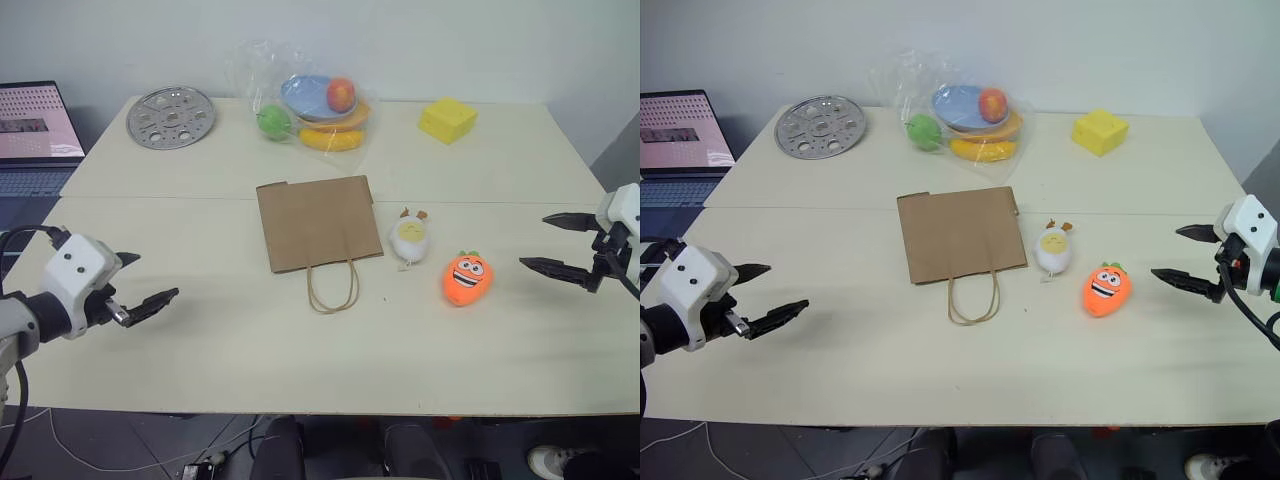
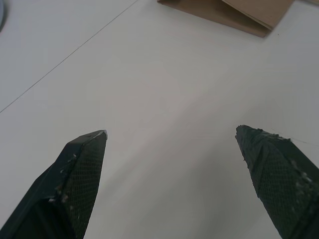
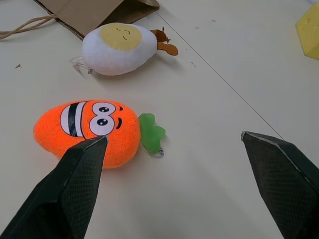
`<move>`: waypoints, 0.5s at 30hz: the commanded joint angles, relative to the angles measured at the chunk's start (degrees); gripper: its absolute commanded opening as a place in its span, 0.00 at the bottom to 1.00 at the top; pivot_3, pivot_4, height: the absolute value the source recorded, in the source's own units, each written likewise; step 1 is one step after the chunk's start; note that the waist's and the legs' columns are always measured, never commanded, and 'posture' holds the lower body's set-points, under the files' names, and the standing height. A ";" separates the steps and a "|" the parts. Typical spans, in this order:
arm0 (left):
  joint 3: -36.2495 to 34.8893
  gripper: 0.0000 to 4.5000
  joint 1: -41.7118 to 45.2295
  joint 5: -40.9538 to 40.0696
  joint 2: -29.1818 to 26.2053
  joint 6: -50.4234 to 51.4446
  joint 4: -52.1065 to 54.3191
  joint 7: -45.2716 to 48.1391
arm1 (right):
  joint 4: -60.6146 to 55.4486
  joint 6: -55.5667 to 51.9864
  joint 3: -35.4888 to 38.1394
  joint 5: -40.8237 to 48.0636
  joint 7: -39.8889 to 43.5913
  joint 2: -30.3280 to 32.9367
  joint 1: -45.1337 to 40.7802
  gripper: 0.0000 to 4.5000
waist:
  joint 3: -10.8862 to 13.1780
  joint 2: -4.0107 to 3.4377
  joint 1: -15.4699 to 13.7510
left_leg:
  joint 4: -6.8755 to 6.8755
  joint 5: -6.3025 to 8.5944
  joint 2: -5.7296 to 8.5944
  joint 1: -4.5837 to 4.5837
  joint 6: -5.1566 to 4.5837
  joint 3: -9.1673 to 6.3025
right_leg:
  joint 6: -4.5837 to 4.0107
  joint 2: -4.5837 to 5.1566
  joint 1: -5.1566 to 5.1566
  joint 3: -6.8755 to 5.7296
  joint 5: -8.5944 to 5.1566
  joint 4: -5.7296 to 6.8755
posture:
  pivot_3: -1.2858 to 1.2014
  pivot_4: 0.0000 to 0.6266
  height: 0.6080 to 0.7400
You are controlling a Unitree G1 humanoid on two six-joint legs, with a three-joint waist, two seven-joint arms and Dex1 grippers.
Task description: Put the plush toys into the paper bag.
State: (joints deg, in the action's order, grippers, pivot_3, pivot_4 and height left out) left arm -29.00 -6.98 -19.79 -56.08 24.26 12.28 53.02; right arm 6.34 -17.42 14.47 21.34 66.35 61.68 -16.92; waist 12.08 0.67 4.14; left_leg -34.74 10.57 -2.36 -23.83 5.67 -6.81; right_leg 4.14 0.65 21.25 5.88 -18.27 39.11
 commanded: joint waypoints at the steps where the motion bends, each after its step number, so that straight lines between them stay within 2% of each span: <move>1: -0.43 0.98 1.28 -0.95 -0.34 -0.56 0.51 0.70 | -1.94 -0.37 1.76 0.37 -0.04 0.92 -0.06 1.00 | 0.00 0.00 0.00 | 0.00 0.00 0.00 0.00 0.00 0.02 | 0.00 0.00 0.02 0.01 0.00 0.00 | 0.52 0.24 1.00; 8: 0.13 0.98 0.54 1.73 -0.51 -1.90 -0.36 0.08 | -1.92 0.00 1.57 -0.16 -0.48 0.84 -0.17 1.00 | 0.00 0.00 0.00 | 0.00 0.00 -0.04 0.00 0.00 0.11 | 0.00 -0.01 0.06 0.07 0.01 0.00 | 0.52 0.24 1.00; 15: -1.10 0.98 1.88 0.26 1.72 -5.62 -0.47 0.57 | -2.32 0.31 0.98 -0.40 -1.03 0.28 -0.43 1.00 | 0.00 0.01 0.00 | -0.01 0.00 -0.07 0.00 0.00 0.19 | 0.01 -0.02 0.08 0.14 0.01 0.01 | 0.52 0.24 1.00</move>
State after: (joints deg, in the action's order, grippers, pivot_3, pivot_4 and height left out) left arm -28.39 -5.48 -19.05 -54.59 20.91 11.29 53.25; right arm 5.40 -17.87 14.47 21.17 65.72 61.64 -16.82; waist 12.08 0.67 4.13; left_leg -34.75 10.57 -2.43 -23.83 5.67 -6.61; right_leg 4.15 0.63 21.34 6.02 -18.25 39.12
